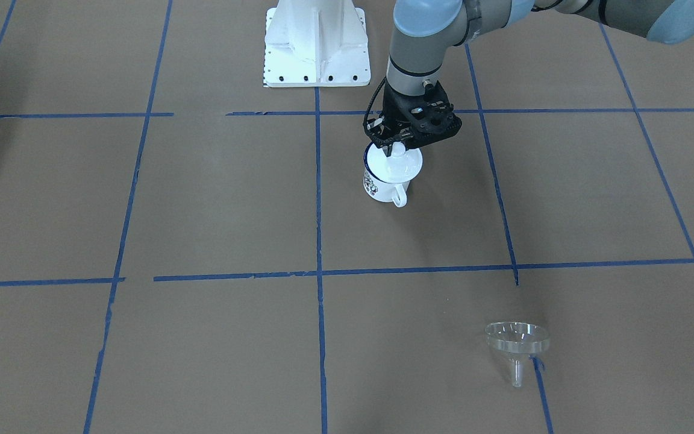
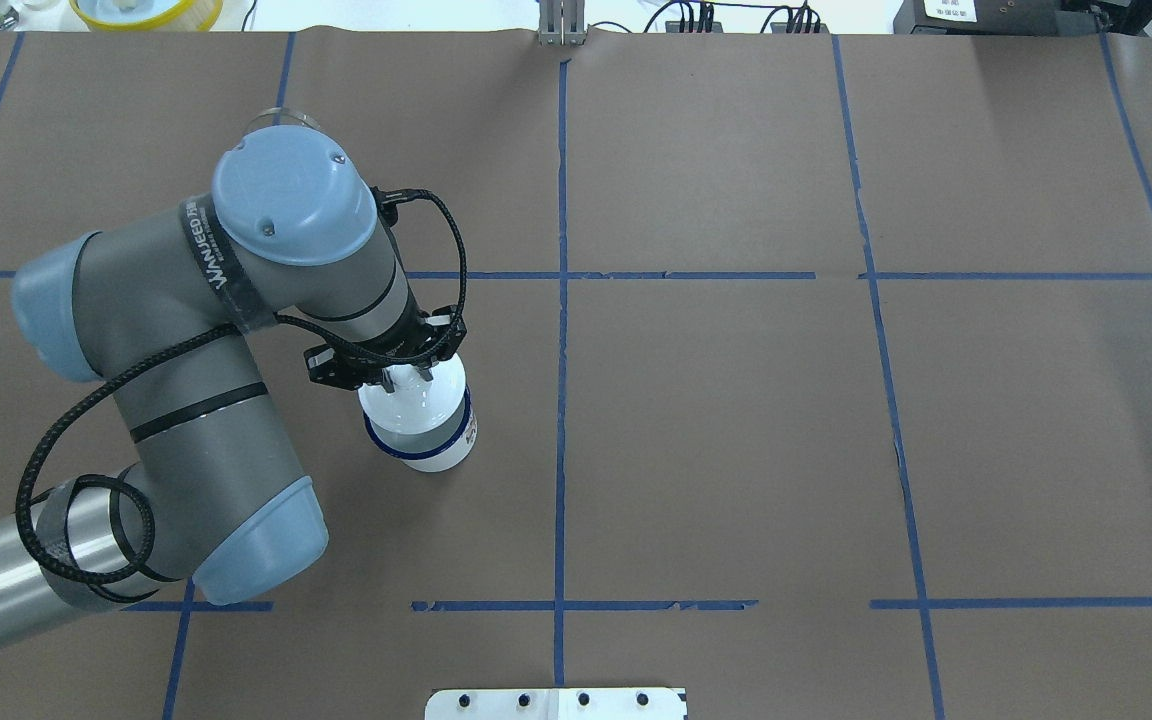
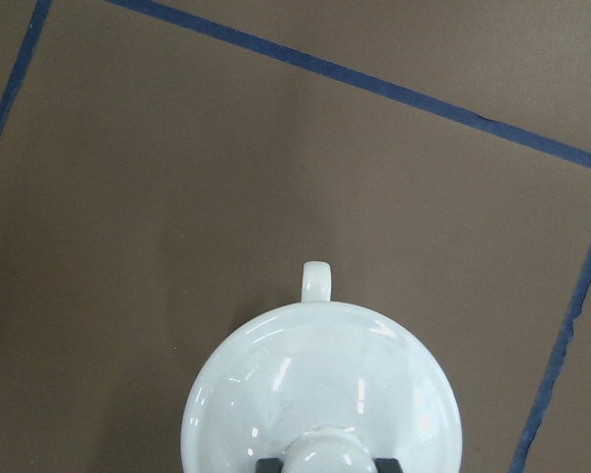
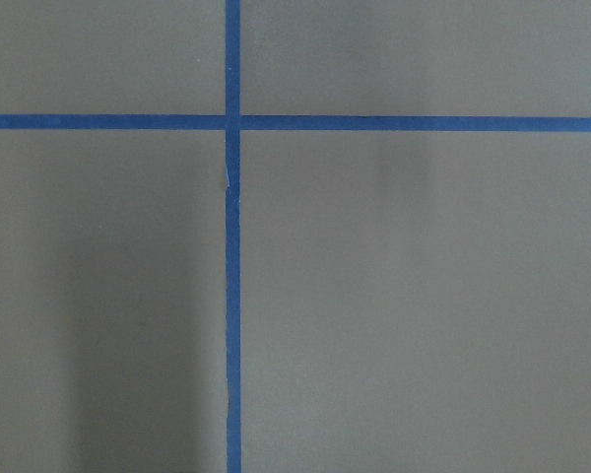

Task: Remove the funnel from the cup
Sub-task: 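Lower the lid onto the mug opening and open the left gripper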

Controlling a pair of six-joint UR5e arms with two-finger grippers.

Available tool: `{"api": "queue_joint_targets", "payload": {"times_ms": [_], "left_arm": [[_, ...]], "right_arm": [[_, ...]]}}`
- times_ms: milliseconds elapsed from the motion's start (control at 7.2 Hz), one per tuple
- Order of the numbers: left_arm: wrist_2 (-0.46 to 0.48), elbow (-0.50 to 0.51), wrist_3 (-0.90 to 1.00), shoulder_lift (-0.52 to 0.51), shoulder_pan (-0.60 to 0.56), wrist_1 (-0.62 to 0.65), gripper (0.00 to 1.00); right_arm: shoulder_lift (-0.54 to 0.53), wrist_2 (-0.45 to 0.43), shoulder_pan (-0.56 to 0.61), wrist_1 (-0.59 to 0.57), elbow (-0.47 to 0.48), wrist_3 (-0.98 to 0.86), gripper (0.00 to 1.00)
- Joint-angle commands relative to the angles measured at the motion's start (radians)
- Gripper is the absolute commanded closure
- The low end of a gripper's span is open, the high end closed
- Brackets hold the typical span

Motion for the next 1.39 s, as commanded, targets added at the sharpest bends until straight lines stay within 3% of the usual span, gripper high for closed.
{"api": "queue_joint_targets", "payload": {"times_ms": [0, 1250], "left_arm": [[-0.001, 0.001, 0.002, 0.001, 0.013, -0.001, 1.0], [0.001, 0.001, 0.012, 0.037, 0.021, -0.049, 0.97]], "right_arm": [[0.0, 0.0, 0.0, 0.0, 0.0, 0.0, 0.0], [0.0, 0.0, 0.0, 0.0, 0.0, 0.0, 0.0]]}}
